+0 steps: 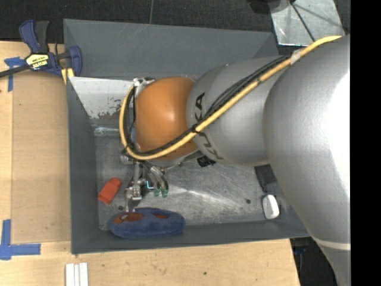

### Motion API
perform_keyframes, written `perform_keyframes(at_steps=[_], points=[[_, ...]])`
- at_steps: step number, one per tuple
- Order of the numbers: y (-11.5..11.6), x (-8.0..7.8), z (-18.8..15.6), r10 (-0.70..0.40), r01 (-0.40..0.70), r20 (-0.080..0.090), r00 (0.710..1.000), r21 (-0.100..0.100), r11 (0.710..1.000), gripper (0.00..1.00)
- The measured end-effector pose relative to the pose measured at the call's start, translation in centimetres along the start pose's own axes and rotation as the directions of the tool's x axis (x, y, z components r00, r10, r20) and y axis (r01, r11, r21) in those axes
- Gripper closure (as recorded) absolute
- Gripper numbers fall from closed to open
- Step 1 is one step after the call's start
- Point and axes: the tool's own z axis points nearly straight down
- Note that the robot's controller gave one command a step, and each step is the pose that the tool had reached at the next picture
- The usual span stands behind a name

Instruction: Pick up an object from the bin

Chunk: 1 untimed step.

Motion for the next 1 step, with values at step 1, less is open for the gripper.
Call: perform_keyframes(at_steps=[1], points=[[0.28,0.01,-0.37,0.0,0.0,0.0,1.0,-0.006,1.0,1.0]])
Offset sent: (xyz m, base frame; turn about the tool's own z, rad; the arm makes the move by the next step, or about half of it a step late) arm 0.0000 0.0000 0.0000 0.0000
